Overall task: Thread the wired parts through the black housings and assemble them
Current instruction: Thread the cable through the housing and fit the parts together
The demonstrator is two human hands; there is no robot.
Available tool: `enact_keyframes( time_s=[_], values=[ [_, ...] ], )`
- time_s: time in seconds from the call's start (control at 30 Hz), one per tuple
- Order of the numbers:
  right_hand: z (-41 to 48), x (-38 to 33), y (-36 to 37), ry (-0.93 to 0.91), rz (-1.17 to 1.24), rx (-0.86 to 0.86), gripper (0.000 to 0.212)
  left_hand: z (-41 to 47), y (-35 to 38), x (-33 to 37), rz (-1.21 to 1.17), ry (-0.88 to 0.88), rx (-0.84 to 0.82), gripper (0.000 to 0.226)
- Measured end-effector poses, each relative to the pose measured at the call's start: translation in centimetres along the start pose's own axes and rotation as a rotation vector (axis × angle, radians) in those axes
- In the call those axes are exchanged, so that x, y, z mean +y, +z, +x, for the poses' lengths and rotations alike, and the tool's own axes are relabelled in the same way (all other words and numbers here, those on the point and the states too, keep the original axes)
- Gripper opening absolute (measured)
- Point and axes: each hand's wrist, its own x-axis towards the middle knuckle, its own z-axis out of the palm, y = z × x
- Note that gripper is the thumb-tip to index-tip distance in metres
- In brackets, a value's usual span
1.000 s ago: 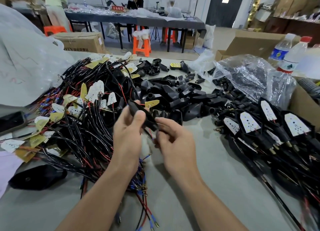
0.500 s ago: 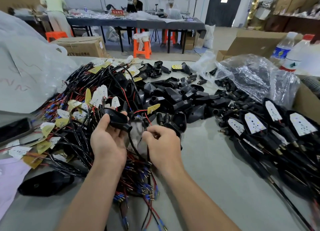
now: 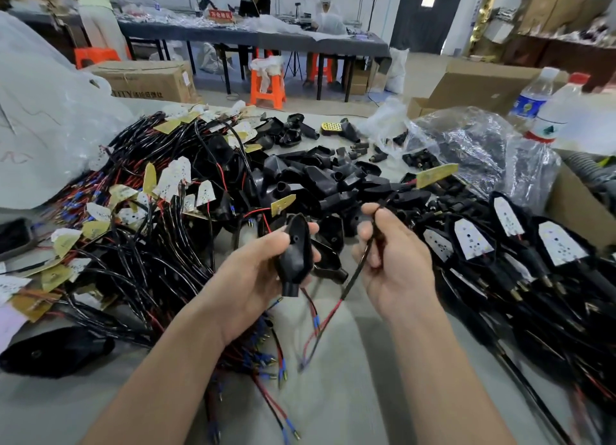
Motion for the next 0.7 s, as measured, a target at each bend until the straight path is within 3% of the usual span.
enact_keyframes(
  time_s=[0.17, 0.33, 0.43, 0.6, 0.7],
  values=[
    [-0.2, 0.9, 0.4, 0.09, 0.043, -0.092, 0.025, -0.2, 0.1, -0.3, 0.006, -0.122, -0.158, 0.04],
    [0.1, 1.6, 0.5, -0.053, -0.104, -0.023, 0.022, -0.3, 0.9, -0.6, 0.047, -0.214, -0.272, 0.046],
    [0.5, 1.6, 0.2, -0.133, -0.162, 0.077, 0.023, -0.4, 1.1, -0.4, 0.039, -0.223, -0.274, 0.05],
    [0.9, 1.4, -0.3, -0.155, -0.203, 0.163, 0.022, -0.2, 1.2, -0.6, 0.248, -0.176, -0.258, 0.068],
    [0.9, 1.6, -0.4, -0.135, -0.2, 0.151, 0.02, -0.2, 1.4, -0.7, 0.251, -0.17, -0.243, 0.051]
  ],
)
